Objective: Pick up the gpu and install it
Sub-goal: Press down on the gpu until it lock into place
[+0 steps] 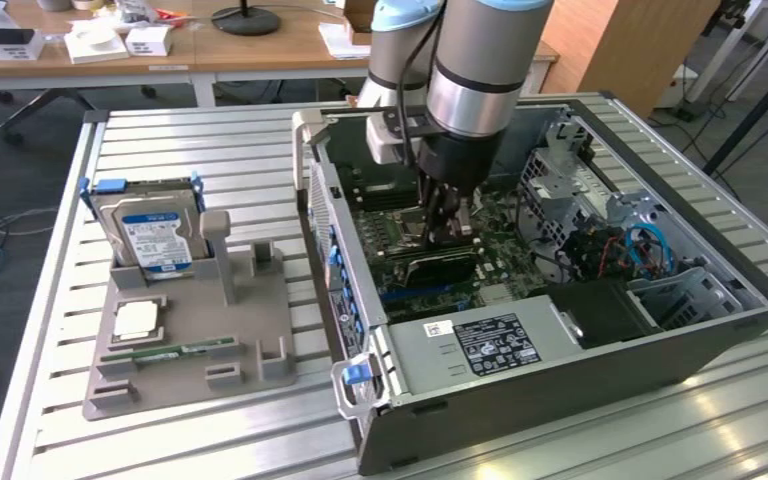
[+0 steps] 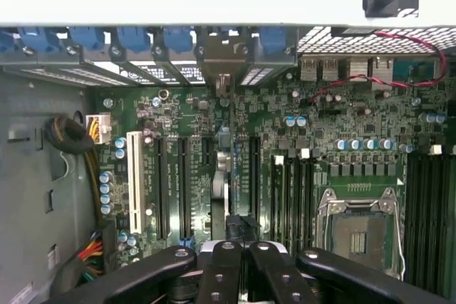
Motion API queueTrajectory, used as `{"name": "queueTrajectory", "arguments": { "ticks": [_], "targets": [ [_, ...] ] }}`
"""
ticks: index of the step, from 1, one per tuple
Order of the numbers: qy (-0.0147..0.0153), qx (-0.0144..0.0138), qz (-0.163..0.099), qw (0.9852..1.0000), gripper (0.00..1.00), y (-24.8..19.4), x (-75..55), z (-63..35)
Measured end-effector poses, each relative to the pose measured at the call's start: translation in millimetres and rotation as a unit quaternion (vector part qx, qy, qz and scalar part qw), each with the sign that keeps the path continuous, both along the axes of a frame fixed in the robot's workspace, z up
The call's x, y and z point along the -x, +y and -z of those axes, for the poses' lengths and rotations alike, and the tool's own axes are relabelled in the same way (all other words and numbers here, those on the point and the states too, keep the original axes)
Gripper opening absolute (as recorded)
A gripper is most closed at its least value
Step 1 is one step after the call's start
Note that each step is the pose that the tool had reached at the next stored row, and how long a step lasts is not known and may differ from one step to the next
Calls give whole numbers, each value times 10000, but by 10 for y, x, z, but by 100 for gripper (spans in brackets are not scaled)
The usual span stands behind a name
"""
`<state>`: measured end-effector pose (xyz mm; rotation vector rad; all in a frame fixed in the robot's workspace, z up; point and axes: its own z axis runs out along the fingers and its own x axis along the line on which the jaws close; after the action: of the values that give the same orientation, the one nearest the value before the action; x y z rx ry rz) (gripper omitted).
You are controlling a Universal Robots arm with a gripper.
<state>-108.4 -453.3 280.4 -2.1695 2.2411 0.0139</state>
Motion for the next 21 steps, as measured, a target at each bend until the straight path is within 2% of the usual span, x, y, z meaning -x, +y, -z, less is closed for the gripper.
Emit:
{"name": "queueTrajectory", "arguments": {
  "ticks": [21],
  "targets": [
    [-1, -1, 1, 10000, 10, 1, 7, 92]
  ]
}}
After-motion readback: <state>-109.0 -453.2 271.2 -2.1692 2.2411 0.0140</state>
